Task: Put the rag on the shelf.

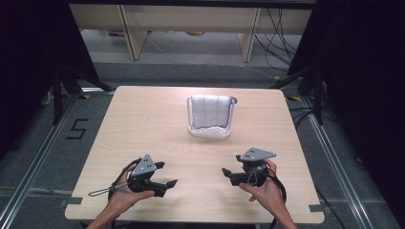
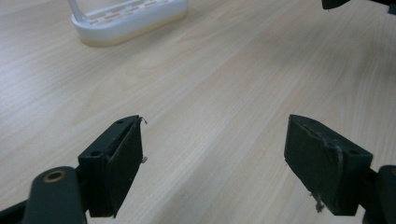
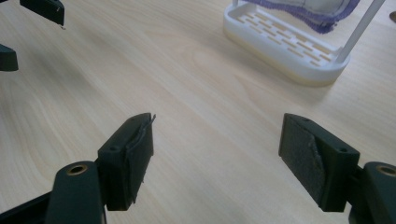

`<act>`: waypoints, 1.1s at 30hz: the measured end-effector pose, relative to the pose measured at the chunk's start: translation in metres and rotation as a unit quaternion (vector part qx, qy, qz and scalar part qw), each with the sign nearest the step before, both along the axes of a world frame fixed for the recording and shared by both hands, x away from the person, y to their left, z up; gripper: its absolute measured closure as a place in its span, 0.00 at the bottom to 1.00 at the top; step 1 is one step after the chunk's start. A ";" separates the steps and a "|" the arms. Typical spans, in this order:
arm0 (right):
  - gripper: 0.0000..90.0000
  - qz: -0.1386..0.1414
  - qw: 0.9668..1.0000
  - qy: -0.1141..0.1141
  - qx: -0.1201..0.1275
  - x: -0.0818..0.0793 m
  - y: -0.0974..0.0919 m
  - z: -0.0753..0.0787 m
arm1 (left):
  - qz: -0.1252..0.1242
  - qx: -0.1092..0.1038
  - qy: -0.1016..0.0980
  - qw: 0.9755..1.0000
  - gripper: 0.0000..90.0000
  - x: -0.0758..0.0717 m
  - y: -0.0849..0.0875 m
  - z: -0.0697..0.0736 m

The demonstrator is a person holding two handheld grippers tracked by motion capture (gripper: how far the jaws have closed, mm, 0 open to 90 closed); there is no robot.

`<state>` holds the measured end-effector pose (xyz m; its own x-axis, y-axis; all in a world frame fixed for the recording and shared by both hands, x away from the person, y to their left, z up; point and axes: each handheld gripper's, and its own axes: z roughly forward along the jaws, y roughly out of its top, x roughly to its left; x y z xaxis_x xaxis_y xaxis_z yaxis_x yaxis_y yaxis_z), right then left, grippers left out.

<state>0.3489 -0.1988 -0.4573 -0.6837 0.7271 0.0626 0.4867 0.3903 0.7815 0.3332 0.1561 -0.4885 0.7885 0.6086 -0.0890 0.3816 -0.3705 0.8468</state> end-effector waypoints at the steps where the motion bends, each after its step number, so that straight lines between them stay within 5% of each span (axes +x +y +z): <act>1: 0.30 0.006 1.000 -0.011 -0.003 0.001 -0.001 -0.002 | 0.002 0.014 0.001 1.000 0.21 -0.001 0.001 -0.001; 4: 0.30 0.006 1.000 0.001 -0.004 -0.003 -0.001 -0.005 | -0.001 0.033 0.010 0.999 0.22 -0.008 0.002 -0.010; 7: 0.30 0.009 1.000 0.005 -0.001 -0.006 -0.001 -0.007 | -0.002 0.028 0.012 1.000 0.22 -0.013 0.001 -0.015; 20: 0.30 0.036 0.999 0.026 -0.019 -0.026 0.003 -0.021 | -0.018 0.067 0.017 0.997 0.22 -0.031 0.000 -0.020; 33: 0.29 0.048 0.997 0.050 -0.040 -0.046 0.000 -0.032 | -0.024 0.071 0.021 0.997 0.22 -0.049 0.000 -0.023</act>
<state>0.3025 -0.1984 -0.4894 -0.7440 0.6636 0.0785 0.5176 0.4980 0.6957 0.2841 0.1559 -0.5114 0.8142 0.5793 -0.0384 0.3943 -0.5033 0.7689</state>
